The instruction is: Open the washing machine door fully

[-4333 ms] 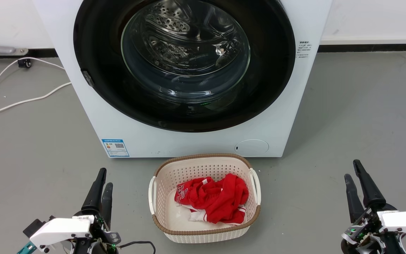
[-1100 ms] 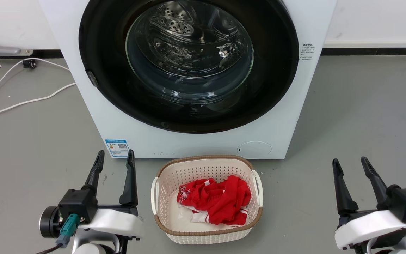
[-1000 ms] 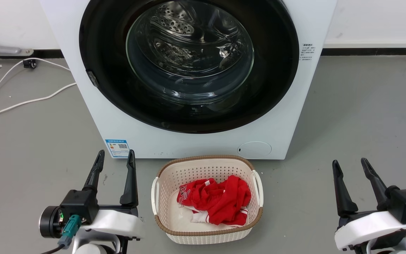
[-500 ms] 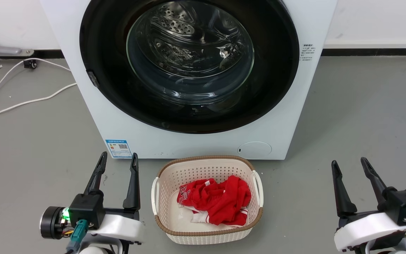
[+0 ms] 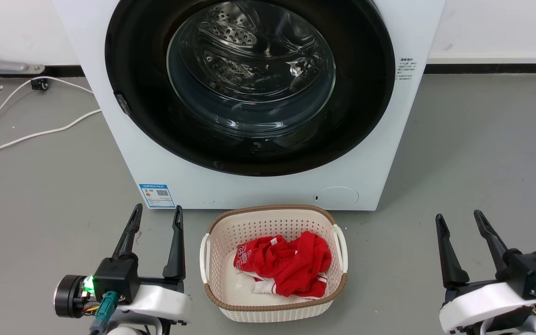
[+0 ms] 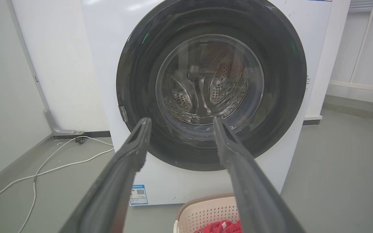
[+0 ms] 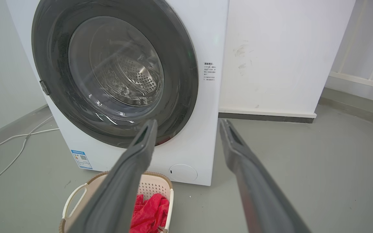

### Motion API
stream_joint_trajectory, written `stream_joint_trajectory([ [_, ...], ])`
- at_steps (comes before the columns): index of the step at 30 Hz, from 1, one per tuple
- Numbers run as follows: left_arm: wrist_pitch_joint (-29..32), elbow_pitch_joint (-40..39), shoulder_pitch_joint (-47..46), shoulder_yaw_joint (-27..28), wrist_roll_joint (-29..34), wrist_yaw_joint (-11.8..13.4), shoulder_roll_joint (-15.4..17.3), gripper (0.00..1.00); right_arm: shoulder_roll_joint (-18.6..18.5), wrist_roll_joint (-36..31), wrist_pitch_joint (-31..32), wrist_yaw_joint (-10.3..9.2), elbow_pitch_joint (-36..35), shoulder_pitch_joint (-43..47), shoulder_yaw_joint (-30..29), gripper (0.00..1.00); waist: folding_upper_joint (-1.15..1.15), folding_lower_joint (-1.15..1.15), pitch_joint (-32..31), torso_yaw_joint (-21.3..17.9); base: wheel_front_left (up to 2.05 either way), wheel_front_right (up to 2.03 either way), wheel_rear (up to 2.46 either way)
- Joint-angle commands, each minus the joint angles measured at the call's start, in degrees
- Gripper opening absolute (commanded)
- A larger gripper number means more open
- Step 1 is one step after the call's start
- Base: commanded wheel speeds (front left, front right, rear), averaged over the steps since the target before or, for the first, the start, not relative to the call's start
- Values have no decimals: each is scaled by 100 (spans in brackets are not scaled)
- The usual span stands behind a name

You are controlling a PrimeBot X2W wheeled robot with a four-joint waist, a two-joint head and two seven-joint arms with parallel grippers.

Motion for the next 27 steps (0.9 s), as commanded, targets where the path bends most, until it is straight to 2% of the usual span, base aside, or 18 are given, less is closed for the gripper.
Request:
stream_joint_trajectory([
  [1,-29,16,48,24,-3,-14,-27,100,24,10,-18,-2,19,-20,12,100,0,0,2,0,0,0,0],
  [11,-29,54,29,64,68,-58,-55,100,24,94,-26,-2,72,-48,4,100,0,0,17,5,0,0,0],
  [12,-29,55,29,65,77,-64,-58,100,24,102,-23,-2,75,-51,4,62,0,0,18,6,0,0,0],
  [13,-29,55,27,66,82,-70,-62,100,24,127,-25,-2,79,-54,5,36,0,0,17,7,0,0,0],
  [14,-29,55,26,70,85,-73,-65,100,24,152,-22,-2,89,-56,18,0,0,0,18,8,0,0,0],
  [19,-29,47,24,84,110,-81,-75,100,23,459,17,-2,143,-61,61,0,0,0,19,10,0,0,0],
  [21,-29,43,19,89,104,-81,-80,100,23,1238,-3,-2,227,-65,99,0,0,0,22,15,0,0,0],
  [22,-29,43,19,89,104,-81,-80,100,23,1238,-3,-2,227,-65,99,0,0,0,22,15,0,0,0],
  [23,-29,36,19,92,106,-83,-83,100,23,1592,-23,-2,261,-91,121,0,0,0,25,14,0,0,0],
  [27,-29,16,23,99,118,-89,-92,100,22,3464,-152,-2,438,-229,238,0,0,0,44,12,0,0,0],
])
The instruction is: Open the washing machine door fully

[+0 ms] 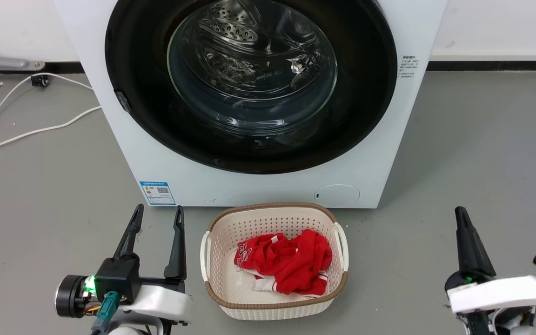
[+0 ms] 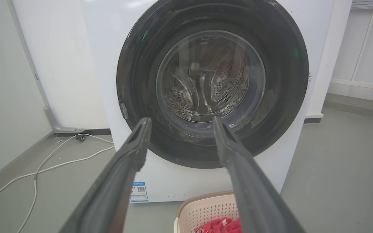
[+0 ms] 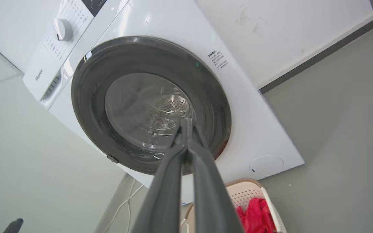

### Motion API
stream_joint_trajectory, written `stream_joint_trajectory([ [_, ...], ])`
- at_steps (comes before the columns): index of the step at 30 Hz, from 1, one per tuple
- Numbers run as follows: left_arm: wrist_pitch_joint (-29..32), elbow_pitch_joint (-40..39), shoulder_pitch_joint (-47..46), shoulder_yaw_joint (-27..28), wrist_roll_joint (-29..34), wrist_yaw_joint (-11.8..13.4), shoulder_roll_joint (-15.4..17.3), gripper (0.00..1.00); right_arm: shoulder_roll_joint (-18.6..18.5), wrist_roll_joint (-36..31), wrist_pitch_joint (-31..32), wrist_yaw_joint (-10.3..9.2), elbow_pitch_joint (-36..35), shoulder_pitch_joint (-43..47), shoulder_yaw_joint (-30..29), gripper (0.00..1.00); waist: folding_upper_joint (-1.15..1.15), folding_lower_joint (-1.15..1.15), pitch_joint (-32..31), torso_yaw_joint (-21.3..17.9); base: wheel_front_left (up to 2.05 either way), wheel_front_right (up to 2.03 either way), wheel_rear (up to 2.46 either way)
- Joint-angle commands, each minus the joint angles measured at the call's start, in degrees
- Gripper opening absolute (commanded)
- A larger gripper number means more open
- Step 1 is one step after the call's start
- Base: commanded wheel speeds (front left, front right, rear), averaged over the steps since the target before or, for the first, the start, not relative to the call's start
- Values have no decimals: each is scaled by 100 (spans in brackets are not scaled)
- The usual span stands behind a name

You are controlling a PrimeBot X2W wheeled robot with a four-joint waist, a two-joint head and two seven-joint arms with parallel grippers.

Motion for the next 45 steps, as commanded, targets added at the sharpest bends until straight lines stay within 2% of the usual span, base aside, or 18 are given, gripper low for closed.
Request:
stream_joint_trajectory([
  [1,-29,-15,16,9,24,-30,-5,100,18,281,-32,-2,33,-78,16,0,0,0,7,0,0,0,0],
  [5,-29,-24,-38,11,49,-20,-9,100,15,1816,-49,-2,129,-367,65,0,0,0,81,8,0,0,0],
  [11,-29,-97,-147,49,45,-13,-17,100,14,3862,51,-2,268,-1145,-249,0,0,0,288,0,0,0,0],
  [15,-29,-150,-247,82,5,-18,-23,100,9,4510,247,-2,556,-1879,-556,0,0,0,450,2,0,0,0],
  [19,-28,-203,-352,108,-11,-35,-29,100,-144,4821,507,-1,1046,-2709,-749,0,0,0,663,20,0,0,0],
  [28,-23,-305,-753,50,-36,-70,-41,100,-833,5042,1328,-1,2769,-4930,-688,0,0,0,1199,151,0,0,0],
  [37,-24,-457,-1089,-70,-52,-28,-53,100,-1335,4521,2201,-1,4400,-6814,-44,0,0,0,1670,296,0,0,0],
  [45,-24,-611,-1312,-108,-60,19,-57,100,-1313,3950,2760,-1,5444,-8003,503,0,0,0,2115,374,0,0,0],
])
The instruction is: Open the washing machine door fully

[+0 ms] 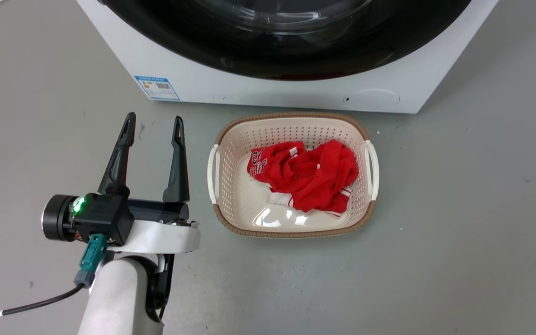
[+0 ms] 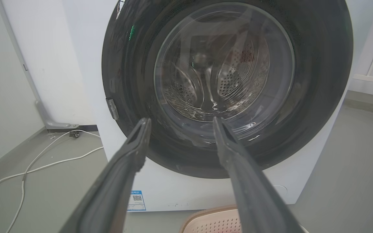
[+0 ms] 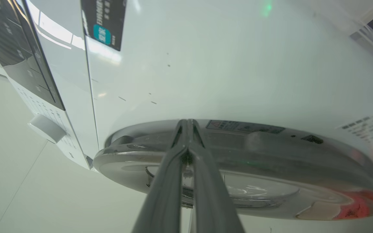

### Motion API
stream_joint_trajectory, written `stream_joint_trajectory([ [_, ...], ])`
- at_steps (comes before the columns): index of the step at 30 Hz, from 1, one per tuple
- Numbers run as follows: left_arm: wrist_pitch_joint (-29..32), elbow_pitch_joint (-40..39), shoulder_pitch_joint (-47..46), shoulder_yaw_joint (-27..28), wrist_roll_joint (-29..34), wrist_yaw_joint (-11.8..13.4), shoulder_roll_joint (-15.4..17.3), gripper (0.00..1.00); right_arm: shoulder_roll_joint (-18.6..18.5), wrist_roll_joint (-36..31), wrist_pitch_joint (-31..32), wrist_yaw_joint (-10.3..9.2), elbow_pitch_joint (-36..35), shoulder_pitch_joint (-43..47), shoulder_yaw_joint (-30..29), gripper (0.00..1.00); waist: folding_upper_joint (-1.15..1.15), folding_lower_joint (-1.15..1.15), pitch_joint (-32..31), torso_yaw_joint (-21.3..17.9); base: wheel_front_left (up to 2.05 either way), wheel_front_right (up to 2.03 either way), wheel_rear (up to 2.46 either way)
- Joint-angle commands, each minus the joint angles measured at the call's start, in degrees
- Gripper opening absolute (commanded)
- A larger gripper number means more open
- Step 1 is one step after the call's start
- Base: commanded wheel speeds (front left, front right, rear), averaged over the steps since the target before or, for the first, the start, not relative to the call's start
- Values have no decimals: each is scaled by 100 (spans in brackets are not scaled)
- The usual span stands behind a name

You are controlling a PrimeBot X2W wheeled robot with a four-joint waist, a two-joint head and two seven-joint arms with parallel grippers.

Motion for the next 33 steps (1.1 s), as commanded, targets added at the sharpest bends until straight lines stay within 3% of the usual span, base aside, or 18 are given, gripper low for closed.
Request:
stream_joint_trajectory([
  [1,-16,-38,-92,-5,-11,20,-6,100,18,-87,77,-1,132,-173,70,0,0,-1,140,43,0,0,0],
  [18,-16,-63,-276,-145,-94,211,-7,100,176,-607,490,-2,997,-848,477,0,0,-1,487,89,0,0,0],
  [33,-17,16,-251,-240,-163,307,-8,100,160,-426,1532,-1,789,-578,510,0,0,-1,393,96,0,0,0],
])
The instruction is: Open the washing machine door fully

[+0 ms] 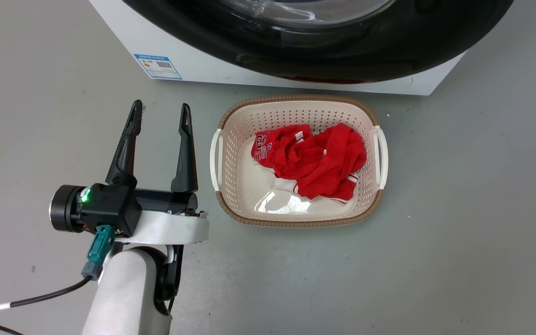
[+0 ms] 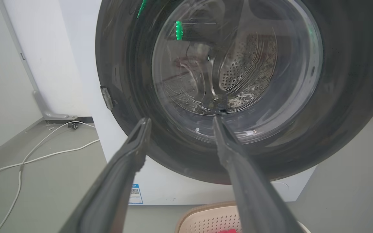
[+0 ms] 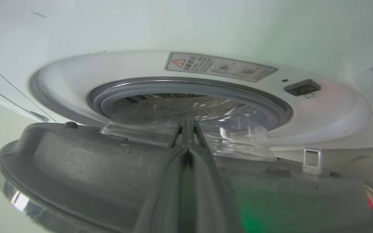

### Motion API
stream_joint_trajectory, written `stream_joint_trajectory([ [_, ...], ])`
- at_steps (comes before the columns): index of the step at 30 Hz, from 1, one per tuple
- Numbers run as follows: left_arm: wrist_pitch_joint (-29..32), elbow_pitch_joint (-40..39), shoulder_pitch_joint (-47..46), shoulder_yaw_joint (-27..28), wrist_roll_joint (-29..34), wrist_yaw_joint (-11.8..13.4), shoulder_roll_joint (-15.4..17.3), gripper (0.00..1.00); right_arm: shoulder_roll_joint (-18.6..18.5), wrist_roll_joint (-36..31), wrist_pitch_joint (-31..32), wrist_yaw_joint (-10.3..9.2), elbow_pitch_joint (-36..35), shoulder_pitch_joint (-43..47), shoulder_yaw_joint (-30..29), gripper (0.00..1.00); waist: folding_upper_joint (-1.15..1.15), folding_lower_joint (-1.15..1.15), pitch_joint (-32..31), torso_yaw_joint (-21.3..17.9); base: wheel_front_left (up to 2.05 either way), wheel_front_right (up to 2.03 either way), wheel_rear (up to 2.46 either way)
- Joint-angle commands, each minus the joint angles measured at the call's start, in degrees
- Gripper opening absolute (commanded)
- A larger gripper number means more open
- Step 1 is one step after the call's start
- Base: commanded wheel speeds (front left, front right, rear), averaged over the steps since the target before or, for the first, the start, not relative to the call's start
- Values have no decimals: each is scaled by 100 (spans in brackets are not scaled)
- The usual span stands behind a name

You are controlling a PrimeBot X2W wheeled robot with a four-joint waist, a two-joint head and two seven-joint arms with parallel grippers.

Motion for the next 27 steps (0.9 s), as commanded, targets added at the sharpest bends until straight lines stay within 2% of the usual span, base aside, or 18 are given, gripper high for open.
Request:
stream_joint_trajectory([
  [1,-16,11,3,-3,-19,36,-5,100,76,73,187,0,-92,149,6,0,0,0,-40,-11,0,0,0],
  [8,-17,158,148,5,-12,-2,-5,100,180,281,1304,0,-700,832,173,0,0,0,-454,-66,0,0,0],
  [19,-16,366,495,-8,-11,-122,-6,100,290,578,1907,-1,-1507,2234,228,0,0,0,-1281,-29,0,0,0],
  [27,-17,482,878,41,-38,-173,-4,100,655,867,2112,0,-2124,3385,236,0,0,0,-1841,-45,0,0,0],
])
